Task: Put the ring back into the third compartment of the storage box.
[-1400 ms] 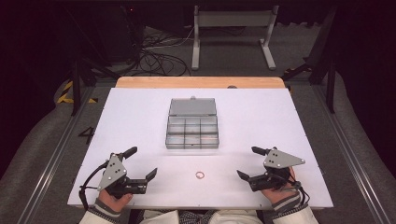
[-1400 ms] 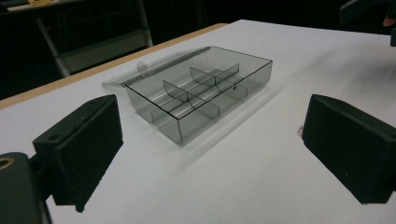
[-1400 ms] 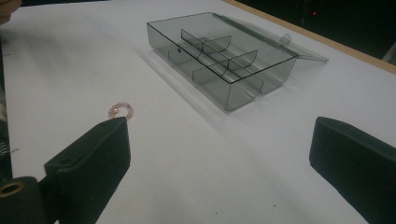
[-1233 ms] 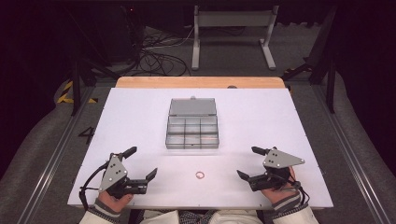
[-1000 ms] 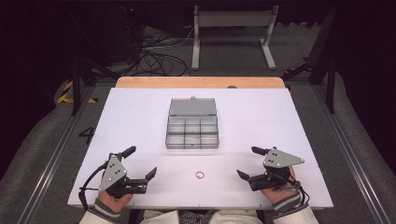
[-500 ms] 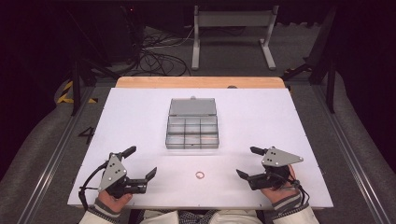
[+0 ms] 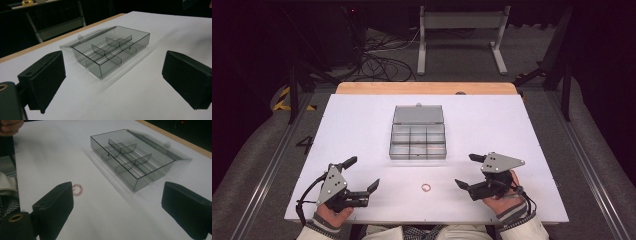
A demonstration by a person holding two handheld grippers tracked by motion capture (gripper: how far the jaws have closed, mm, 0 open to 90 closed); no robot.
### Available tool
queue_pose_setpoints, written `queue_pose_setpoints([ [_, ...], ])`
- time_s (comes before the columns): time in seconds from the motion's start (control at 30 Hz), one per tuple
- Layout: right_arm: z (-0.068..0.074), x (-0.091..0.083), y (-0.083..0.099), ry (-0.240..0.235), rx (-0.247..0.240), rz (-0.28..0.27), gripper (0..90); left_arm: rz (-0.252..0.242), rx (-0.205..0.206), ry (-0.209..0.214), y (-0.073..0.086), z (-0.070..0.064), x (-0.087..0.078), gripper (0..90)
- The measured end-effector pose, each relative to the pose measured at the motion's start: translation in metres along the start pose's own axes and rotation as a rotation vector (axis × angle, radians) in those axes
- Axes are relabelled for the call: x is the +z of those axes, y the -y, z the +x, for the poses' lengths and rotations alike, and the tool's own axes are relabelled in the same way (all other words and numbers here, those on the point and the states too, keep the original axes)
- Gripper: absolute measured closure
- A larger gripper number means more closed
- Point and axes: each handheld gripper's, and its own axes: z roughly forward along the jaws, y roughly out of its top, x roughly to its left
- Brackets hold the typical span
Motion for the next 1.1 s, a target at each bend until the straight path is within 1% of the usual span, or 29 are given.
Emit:
queue_pose_setpoints([
  [0.2, 0.006, 0.016, -0.011, -0.043, -0.015, 0.017, 11.1, 0.002, 0.003, -0.001, 0.0, -0.001, 0.0, 5.6],
  [0.23, 0.007, 0.018, -0.012, -0.048, -0.018, 0.02, 11.1, 0.003, 0.01, -0.002, 0.0, 0.0, 0.0, 5.6],
  [0.3, 0.008, 0.022, -0.014, -0.06, -0.021, 0.024, 11.1, 0.004, 0.011, 0.0, 0.0, 0.0, 0.0, 5.6],
  [0.4, 0.01, 0.028, -0.019, -0.073, -0.024, 0.025, 11.1, 0.004, 0.004, 0.003, 0.0, -0.001, 0.0, 5.6],
  [0.5, 0.012, 0.033, -0.023, -0.09, -0.028, 0.019, 11.3, 0.005, 0.006, 0.003, 0.0, -0.001, 0.0, 5.6],
  [0.63, 0.015, 0.042, -0.028, -0.108, -0.035, 0.024, 11.3, 0.008, 0.009, 0.005, -0.001, -0.001, 0.0, 5.7],
  [0.73, 0.016, 0.048, -0.032, -0.139, -0.03, 0.017, 11.3, 0.007, 0.008, 0.007, -0.001, -0.001, 0.0, 5.8],
  [0.9, 0.02, 0.055, -0.036, -0.149, -0.038, 0.019, 11.3, 0.009, 0.007, 0.01, -0.001, -0.001, 0.0, 5.8],
  [1.0, 0.021, 0.057, -0.037, -0.147, -0.045, 0.021, 11.3, 0.01, 0.009, 0.011, -0.001, -0.001, 0.0, 5.8],
  [1.03, 0.021, 0.057, -0.037, -0.142, -0.045, 0.023, 11.3, 0.008, 0.009, 0.012, -0.001, -0.001, 0.0, 5.8],
  [1.1, 0.021, 0.058, -0.038, -0.149, -0.039, 0.015, 11.3, 0.011, 0.007, 0.013, -0.001, -0.001, 0.0, 5.8],
])
